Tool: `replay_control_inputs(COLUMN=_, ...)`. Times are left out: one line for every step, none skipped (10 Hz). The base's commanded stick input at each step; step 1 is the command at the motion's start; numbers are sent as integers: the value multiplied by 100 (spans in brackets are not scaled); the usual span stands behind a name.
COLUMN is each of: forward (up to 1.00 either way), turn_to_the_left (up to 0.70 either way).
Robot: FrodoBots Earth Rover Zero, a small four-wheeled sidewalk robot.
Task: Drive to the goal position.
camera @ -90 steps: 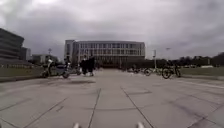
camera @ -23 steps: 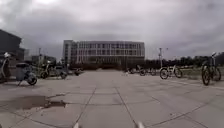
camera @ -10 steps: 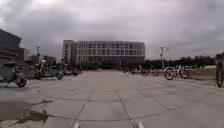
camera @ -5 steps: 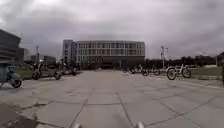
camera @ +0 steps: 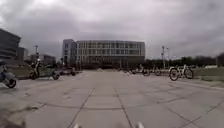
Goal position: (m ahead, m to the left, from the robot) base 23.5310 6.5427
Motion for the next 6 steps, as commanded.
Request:
replay_control_inputs(forward=45, turn_to_the_left=0)
replay_control_inputs(forward=45, turn_to_the_left=0)
replay_control_inputs(forward=45, turn_to_the_left=0)
replay_control_inputs(forward=45, turn_to_the_left=0)
replay_control_inputs(forward=45, turn_to_the_left=0)
replay_control_inputs(forward=45, turn_to_the_left=0)
